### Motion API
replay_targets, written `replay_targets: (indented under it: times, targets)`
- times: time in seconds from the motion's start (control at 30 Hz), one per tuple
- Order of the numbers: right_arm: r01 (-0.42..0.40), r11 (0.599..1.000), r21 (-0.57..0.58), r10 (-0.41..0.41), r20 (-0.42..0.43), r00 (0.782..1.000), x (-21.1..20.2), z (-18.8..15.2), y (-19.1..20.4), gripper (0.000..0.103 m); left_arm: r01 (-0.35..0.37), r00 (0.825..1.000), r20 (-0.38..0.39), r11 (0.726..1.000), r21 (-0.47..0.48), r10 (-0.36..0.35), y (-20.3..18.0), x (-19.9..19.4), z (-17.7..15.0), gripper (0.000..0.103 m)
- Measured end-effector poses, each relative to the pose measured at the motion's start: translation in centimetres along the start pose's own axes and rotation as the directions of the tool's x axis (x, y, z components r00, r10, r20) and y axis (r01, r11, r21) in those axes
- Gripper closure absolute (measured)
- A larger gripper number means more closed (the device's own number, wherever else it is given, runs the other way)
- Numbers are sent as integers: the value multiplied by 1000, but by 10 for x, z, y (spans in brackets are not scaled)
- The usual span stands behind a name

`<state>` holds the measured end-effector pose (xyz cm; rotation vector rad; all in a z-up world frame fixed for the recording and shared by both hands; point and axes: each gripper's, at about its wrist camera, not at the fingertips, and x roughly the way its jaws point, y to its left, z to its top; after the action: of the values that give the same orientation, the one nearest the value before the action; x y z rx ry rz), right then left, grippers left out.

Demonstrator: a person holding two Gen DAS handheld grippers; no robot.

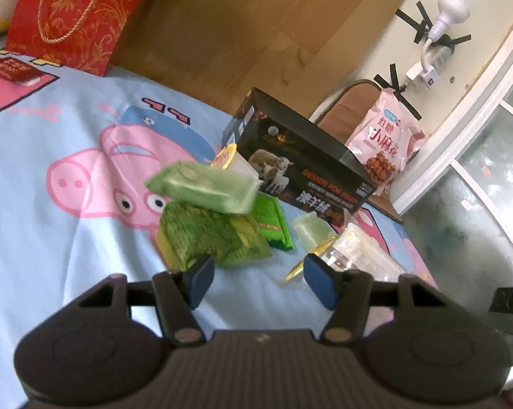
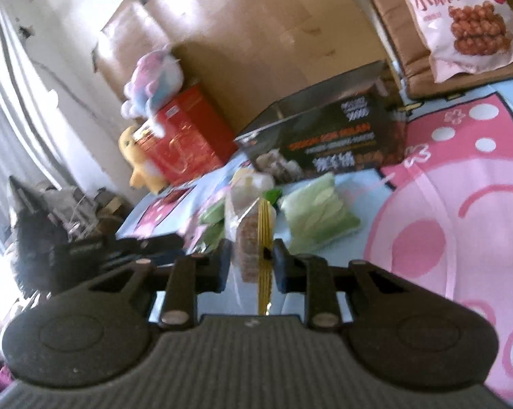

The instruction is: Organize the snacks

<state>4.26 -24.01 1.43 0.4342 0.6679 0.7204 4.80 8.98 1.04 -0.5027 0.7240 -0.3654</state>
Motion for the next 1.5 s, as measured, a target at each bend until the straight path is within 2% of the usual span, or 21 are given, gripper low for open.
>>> replay_targets:
  times: [0.23, 0.43, 0.5, 0.73, 0.87, 0.9, 0.93, 0.97, 1.0, 1.13, 1.23, 1.27, 1.33, 1.43, 1.5]
  targets:
    - [-88, 996, 22, 89, -50, 995, 6, -6, 6, 79, -1, 1000, -1, 1000, -3, 1, -1, -3, -3, 44]
    - [-179, 983, 31, 180, -70, 981, 18, -3, 20, 83, -11, 1000, 5, 1000, -21, 11, 3, -6, -3, 42]
    - [-205, 979, 21, 206, -79, 975, 21, -3, 26, 88, -15, 1000, 3, 999, -30, 15, 6, -6, -4, 41]
    - [-184, 983, -20, 179, -150, 972, 42, -13, 38, 85, -16, 1000, -4, 999, -37, 16, 8, -5, -5, 41]
    - [-228, 973, -41, 219, -152, 964, 34, -12, 40, 83, -16, 1000, -5, 999, -42, 16, 9, -5, -4, 41]
    - [-243, 969, -47, 233, -156, 960, 33, -12, 42, 81, -16, 1000, -7, 999, -43, 16, 9, -4, -3, 41]
    - [-263, 964, -48, 252, -170, 953, 32, -11, 43, 76, -16, 1000, -8, 999, -43, 16, 8, -4, -4, 41]
    - [-293, 955, -44, 280, -193, 940, 34, -11, 45, 69, -16, 1000, -8, 999, -42, 16, 8, -3, -4, 41]
    - [-321, 946, -46, 305, -211, 929, 35, -11, 49, 66, -16, 1000, -7, 999, -42, 15, 8, -4, -4, 41]
    - [-451, 891, -47, 431, -222, 875, 36, -9, 64, 66, -22, 1000, -3, 999, -47, 22, 10, -9, -5, 41]
    - [-478, 877, -36, 466, -174, 868, 29, -2, 63, 66, -31, 1000, 6, 998, -50, 31, 12, -17, -5, 41]
    - [-472, 881, -33, 462, -155, 873, 26, 1, 59, 66, -32, 999, 7, 998, -52, 33, 13, -21, -6, 41]
    - [-418, 907, -43, 411, -115, 904, 18, 5, 50, 66, -24, 1000, 2, 998, -62, 24, 16, -28, -7, 41]
    - [-267, 964, -21, 265, -63, 962, 8, 11, 24, 64, 33, 999, -34, 995, -90, -36, 19, -36, -12, 41]
    - [-145, 989, -12, 144, -48, 988, 4, 13, 6, 63, 66, 995, -63, 993, -101, -73, 17, -38, -18, 41]
